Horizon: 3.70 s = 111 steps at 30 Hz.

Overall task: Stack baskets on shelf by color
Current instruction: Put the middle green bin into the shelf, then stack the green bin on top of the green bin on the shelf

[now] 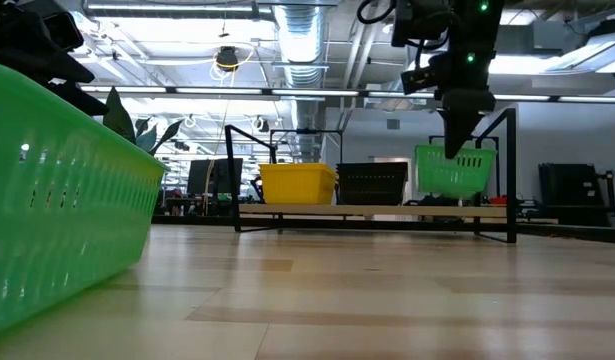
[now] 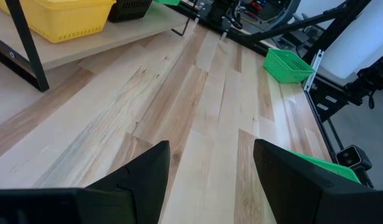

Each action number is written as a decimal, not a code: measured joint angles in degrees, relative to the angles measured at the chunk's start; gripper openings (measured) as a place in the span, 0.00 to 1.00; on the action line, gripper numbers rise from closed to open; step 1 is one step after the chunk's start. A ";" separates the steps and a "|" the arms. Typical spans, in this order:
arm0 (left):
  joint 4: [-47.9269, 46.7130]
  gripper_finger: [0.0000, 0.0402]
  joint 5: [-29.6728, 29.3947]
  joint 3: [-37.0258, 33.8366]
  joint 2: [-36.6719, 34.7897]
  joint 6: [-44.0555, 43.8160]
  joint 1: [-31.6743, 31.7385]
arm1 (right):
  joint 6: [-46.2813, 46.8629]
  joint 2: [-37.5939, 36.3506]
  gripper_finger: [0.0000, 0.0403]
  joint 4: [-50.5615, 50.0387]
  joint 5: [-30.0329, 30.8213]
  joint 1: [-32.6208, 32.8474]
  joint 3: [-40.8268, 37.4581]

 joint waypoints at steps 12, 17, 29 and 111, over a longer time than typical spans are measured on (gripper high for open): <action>0.00 0.55 0.18 0.00 0.00 -0.07 0.00 | 0.02 0.00 0.18 -0.56 -0.01 -1.79 0.01; 0.00 0.55 0.28 0.00 0.00 -0.07 -0.01 | 0.04 0.00 0.24 -1.52 0.01 -1.79 0.01; 0.00 0.55 0.28 0.00 0.00 -0.07 0.01 | 4.12 0.02 0.37 1.01 -0.87 -0.59 2.98; -0.48 0.55 0.22 0.02 0.00 -2.48 0.01 | 82.65 14.06 0.29 29.49 -31.35 41.88 -4.74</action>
